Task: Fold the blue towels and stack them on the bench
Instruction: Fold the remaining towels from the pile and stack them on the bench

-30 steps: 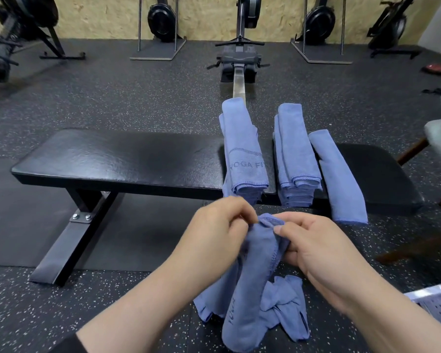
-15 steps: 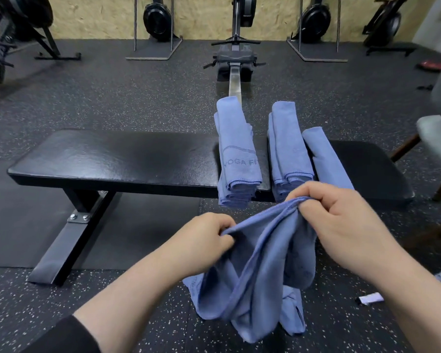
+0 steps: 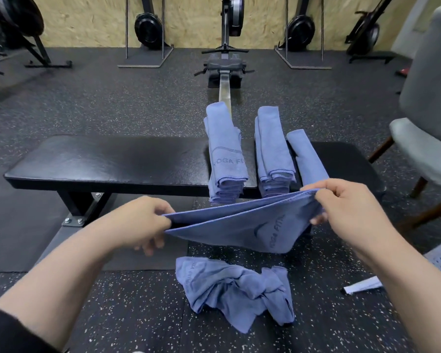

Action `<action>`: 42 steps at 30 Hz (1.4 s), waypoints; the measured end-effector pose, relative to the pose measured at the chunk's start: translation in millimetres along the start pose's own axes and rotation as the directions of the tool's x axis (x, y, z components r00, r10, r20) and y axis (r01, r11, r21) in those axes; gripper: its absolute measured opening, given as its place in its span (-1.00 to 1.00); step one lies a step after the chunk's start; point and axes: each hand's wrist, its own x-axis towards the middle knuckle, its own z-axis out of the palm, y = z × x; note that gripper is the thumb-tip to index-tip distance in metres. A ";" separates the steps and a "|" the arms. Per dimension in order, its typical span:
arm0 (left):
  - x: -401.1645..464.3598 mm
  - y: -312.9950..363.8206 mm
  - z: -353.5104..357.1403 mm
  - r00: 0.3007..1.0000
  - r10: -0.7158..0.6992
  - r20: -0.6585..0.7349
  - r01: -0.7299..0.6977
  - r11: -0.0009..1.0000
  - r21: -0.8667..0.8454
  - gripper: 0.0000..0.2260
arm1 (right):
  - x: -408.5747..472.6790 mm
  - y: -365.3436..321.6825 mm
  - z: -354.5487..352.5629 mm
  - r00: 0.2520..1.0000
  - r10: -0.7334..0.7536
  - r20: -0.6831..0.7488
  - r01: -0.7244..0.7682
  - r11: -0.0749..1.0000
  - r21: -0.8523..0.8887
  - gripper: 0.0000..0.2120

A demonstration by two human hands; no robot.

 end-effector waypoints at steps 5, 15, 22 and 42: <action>-20.6 10.7 -11.4 0.995 0.004 -0.096 -0.047 0.893 -0.447 -0.75 | -6.3 -1.4 -5.3 0.999 0.024 0.044 -0.037 0.946 0.323 -0.67; -47.4 15.0 -17.0 1.000 0.015 -0.009 -0.017 0.689 -0.724 -0.78 | -30.0 -8.9 -29.3 0.960 -0.235 0.154 0.257 0.956 -0.142 -0.79; -56.4 8.6 -13.0 0.969 0.182 -0.168 -0.241 0.849 -0.470 -0.86 | -38.6 -8.8 -37.8 0.977 -0.201 0.070 0.210 0.965 -0.157 -0.78; -42.8 57.8 18.1 0.767 0.415 -0.489 -0.522 0.847 -0.101 -0.64 | -22.4 5.4 -13.8 0.906 0.075 0.416 0.194 0.800 -0.567 -0.81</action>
